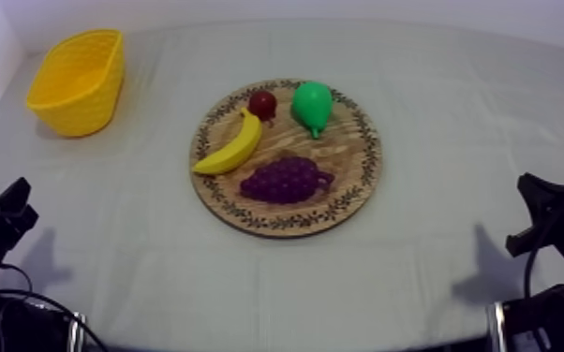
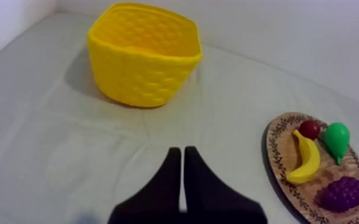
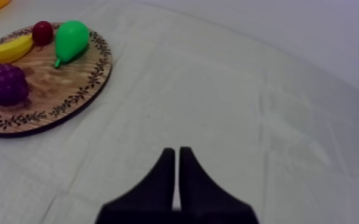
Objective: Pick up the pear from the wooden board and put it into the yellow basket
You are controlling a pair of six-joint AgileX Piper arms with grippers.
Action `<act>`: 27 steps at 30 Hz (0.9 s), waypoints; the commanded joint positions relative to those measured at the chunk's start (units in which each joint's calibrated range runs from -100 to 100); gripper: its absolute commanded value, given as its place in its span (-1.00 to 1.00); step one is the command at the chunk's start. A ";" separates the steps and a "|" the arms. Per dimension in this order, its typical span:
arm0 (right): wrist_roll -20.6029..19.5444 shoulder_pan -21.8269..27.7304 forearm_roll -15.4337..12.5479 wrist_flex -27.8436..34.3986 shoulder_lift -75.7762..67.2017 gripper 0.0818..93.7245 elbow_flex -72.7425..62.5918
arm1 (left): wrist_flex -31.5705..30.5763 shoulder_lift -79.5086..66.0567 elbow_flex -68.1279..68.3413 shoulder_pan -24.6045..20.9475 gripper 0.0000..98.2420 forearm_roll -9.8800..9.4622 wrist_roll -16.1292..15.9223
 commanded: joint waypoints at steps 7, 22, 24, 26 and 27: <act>-0.02 0.01 -0.01 0.01 -0.04 -0.99 0.00 | 2.43 -0.08 -1.01 2.22 -1.00 0.21 -1.85; -0.02 0.01 -0.01 0.01 -0.04 -0.99 0.00 | 4.44 -0.08 -2.68 11.75 -0.98 3.78 0.42; -0.02 0.01 -0.01 0.01 -0.04 -0.99 0.00 | 5.27 0.63 -4.10 13.34 -0.98 5.28 -0.42; -0.02 0.01 -0.01 0.01 -0.04 -0.99 0.00 | 6.64 2.23 -6.40 14.51 -0.99 6.99 -1.45; -0.02 0.01 -0.01 0.01 -0.04 -0.99 0.00 | 7.44 3.32 -7.79 15.00 -0.99 7.70 -1.91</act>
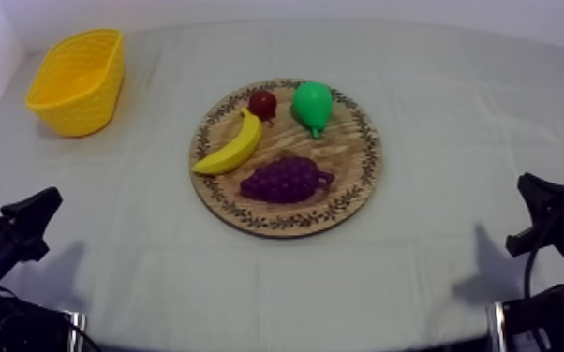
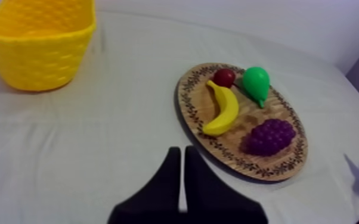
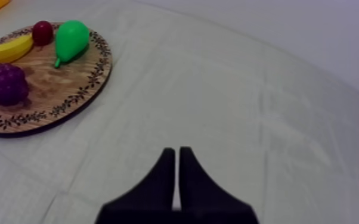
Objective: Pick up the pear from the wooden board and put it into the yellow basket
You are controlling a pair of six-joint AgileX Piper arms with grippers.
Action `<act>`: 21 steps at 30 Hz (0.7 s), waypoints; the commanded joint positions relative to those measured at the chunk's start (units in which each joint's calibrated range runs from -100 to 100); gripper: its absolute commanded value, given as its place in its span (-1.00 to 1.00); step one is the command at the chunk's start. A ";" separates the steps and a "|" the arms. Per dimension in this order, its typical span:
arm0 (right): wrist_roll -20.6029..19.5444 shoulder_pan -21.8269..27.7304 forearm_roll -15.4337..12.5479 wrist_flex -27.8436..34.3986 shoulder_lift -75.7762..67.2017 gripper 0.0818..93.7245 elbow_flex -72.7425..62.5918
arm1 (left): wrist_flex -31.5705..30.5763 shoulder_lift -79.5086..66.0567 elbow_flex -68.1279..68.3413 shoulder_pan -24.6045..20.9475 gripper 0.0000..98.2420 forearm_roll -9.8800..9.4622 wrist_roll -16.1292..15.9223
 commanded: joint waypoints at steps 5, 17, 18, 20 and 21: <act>-0.03 0.01 -0.01 0.01 -0.04 -0.99 0.00 | 5.08 8.46 -10.30 2.95 -1.00 2.59 -1.19; -0.03 0.01 -0.01 0.01 -0.04 -0.99 0.00 | 18.67 34.51 -28.55 1.68 -1.00 3.97 4.30; -0.03 0.01 -0.01 0.01 -0.04 -0.99 0.00 | 20.14 36.75 -30.08 1.59 -1.00 4.05 5.05; -0.03 0.01 -0.01 0.01 -0.04 -0.99 0.00 | 22.98 40.92 -33.23 1.49 -1.00 4.15 6.36; -0.03 0.01 -0.01 0.01 -0.04 -0.99 0.00 | 24.27 42.86 -34.80 1.49 -1.00 4.15 6.96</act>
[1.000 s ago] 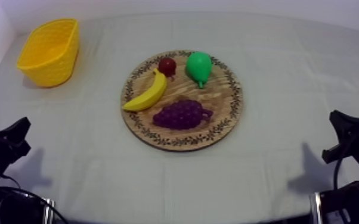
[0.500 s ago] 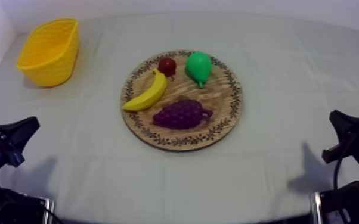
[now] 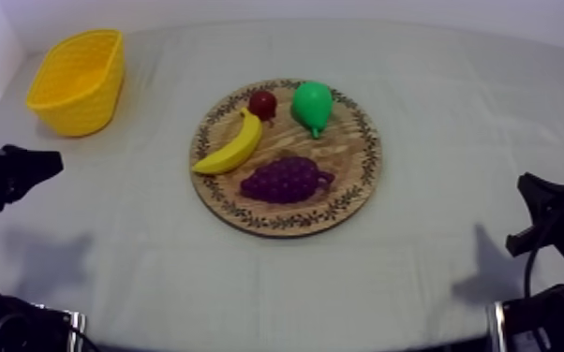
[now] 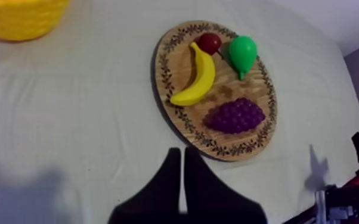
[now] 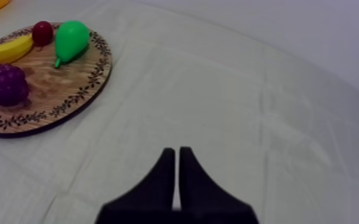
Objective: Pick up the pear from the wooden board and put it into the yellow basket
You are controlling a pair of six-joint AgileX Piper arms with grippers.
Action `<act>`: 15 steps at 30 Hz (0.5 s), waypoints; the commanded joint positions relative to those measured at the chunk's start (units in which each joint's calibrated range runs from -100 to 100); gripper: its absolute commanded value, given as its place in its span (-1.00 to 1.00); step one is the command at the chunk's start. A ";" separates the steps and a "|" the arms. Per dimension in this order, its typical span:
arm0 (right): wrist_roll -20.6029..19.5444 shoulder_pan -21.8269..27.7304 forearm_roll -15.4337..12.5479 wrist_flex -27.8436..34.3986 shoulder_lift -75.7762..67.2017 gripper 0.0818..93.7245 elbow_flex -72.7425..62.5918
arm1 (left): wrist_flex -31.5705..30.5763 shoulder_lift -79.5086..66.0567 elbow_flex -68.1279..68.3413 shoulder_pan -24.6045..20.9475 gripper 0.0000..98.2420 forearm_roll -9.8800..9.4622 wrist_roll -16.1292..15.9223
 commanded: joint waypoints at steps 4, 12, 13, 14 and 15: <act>0.05 0.01 -0.01 0.01 -0.04 -0.99 0.00 | 7.15 14.27 -9.47 0.10 -1.00 -0.16 3.38; 0.05 0.01 -0.01 0.01 -0.04 -0.99 0.00 | 14.12 28.77 -21.63 1.78 -1.00 -0.65 6.98; 0.05 0.01 -0.01 0.01 -0.04 -0.99 0.00 | 14.95 30.62 -23.55 2.37 -1.00 -0.83 7.36; 0.05 0.01 -0.01 0.01 -0.04 -0.99 0.00 | 15.87 32.50 -25.66 3.07 -1.00 -1.19 7.75; 0.05 0.01 -0.01 0.01 -0.04 -0.99 0.00 | 16.85 34.39 -27.91 3.84 -1.00 -1.65 8.10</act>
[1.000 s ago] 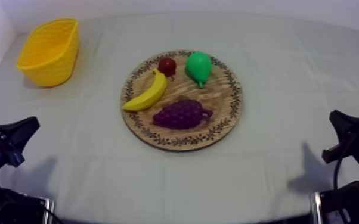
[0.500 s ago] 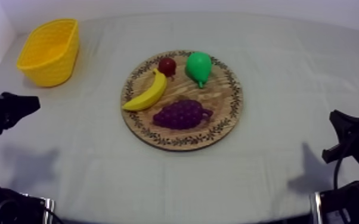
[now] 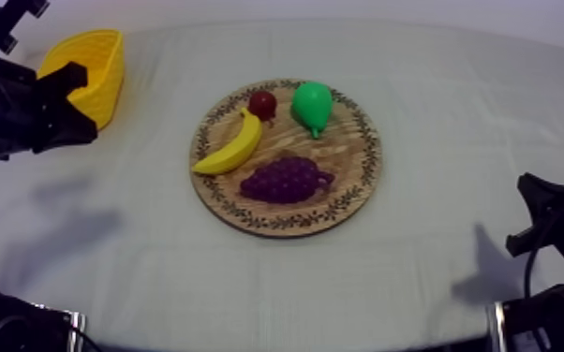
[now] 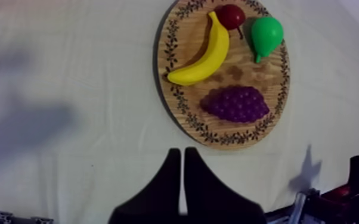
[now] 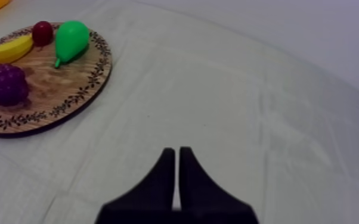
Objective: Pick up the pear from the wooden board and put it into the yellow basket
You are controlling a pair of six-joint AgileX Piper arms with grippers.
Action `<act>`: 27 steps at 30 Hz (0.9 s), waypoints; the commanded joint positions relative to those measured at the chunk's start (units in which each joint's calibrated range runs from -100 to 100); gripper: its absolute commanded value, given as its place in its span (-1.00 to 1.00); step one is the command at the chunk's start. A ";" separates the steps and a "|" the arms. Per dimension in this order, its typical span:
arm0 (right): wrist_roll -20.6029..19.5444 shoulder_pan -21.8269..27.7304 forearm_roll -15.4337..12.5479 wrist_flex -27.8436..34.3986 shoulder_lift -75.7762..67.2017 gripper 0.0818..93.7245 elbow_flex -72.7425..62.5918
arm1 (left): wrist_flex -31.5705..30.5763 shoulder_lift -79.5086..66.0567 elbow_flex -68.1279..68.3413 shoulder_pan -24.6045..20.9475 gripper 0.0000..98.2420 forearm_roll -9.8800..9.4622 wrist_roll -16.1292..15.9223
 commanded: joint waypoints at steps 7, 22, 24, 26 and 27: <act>0.02 0.01 -0.01 0.01 -0.04 -0.99 0.00 | 8.53 17.83 -19.89 5.83 -1.00 -4.09 2.14; 0.02 0.01 -0.01 0.01 -0.04 -0.99 0.00 | 12.27 42.91 -46.64 10.77 -1.00 -3.87 4.91; 0.02 0.01 -0.01 0.01 -0.04 -0.99 0.00 | 13.09 46.47 -51.15 11.12 -1.00 -3.68 5.12; 0.02 0.01 -0.01 0.01 -0.04 -0.99 0.00 | 13.84 49.94 -55.54 11.44 -1.00 -3.55 5.26; 0.02 0.01 -0.01 0.01 -0.04 -0.99 0.00 | 14.08 51.59 -57.57 11.61 -1.00 -3.51 5.30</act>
